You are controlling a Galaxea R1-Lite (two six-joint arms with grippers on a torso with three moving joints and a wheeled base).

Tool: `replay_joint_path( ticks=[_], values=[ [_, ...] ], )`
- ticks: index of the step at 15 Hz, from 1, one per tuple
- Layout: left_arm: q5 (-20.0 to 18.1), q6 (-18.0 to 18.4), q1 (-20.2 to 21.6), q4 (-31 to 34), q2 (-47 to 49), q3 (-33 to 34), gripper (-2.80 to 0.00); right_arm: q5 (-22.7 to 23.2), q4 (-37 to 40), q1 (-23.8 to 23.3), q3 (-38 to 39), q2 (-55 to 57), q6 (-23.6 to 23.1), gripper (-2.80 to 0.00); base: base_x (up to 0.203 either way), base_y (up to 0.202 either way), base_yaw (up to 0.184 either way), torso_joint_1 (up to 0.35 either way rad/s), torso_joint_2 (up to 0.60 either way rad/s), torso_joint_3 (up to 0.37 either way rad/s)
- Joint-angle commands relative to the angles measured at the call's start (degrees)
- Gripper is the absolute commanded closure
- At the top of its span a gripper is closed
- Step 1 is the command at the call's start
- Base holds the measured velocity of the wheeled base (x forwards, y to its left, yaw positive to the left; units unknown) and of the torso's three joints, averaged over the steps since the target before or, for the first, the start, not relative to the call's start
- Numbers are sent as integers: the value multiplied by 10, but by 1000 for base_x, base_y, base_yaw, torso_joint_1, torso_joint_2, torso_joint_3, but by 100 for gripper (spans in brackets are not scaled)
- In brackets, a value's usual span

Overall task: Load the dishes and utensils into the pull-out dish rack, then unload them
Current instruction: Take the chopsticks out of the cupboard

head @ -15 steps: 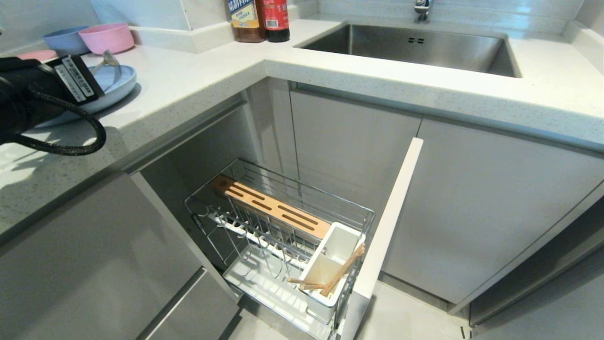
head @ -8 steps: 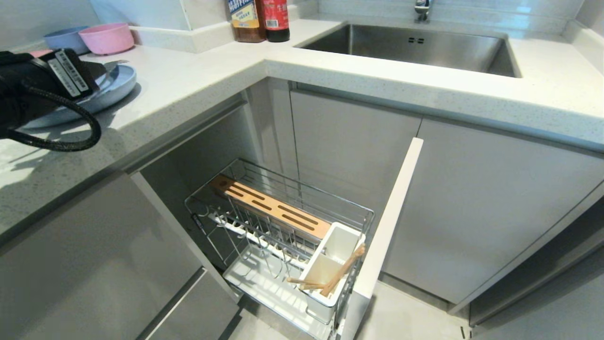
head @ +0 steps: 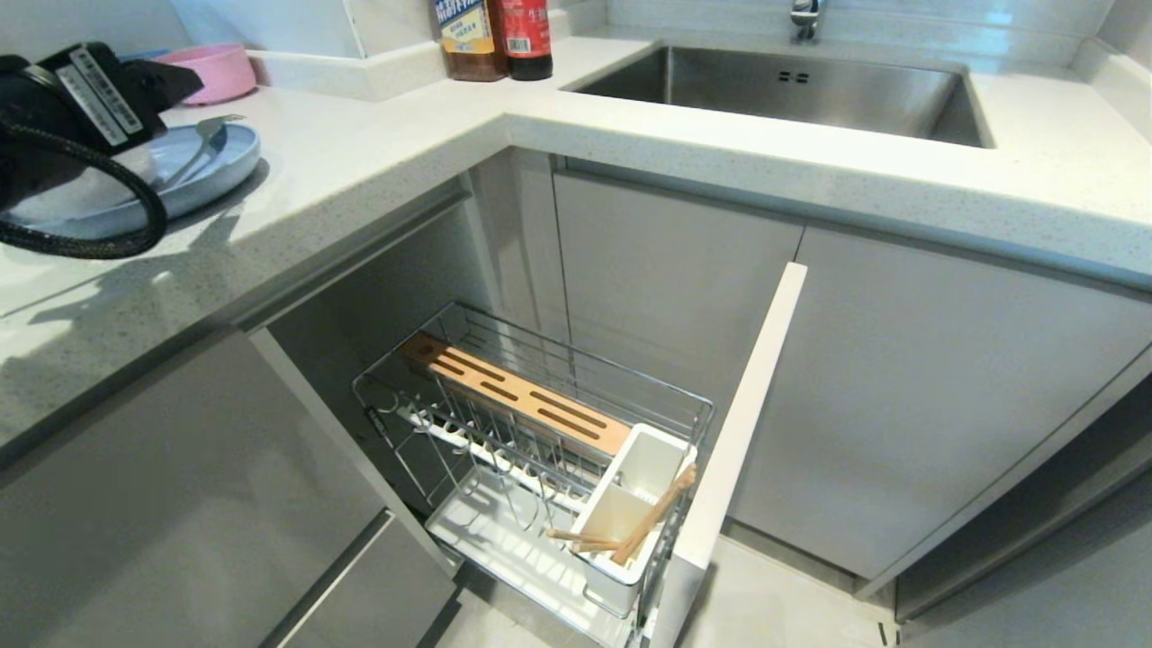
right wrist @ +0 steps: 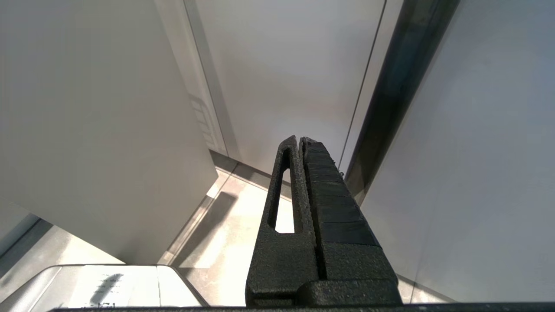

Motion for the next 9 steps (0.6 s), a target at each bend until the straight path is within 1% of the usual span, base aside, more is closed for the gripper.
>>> replay_joint_path(
  ticks=[1, 4, 8, 9],
  values=[
    [1, -1, -9, -1, -7, -4, -280, 0, 0, 0, 1, 0, 0, 0, 0, 0, 0, 0, 0, 0],
    [1, -1, -33, -5, -26, -14, -280, 0, 0, 0, 1, 0, 0, 0, 0, 0, 0, 0, 0, 0],
    [2, -4, -49, -37, -60, -12, -280, 0, 0, 0, 1, 0, 0, 0, 0, 0, 0, 0, 0, 0],
    [2, -12, -55, -37, -66, -13, 0, 0, 0, 0, 1, 0, 0, 0, 0, 0, 0, 0, 0, 0]
  ],
)
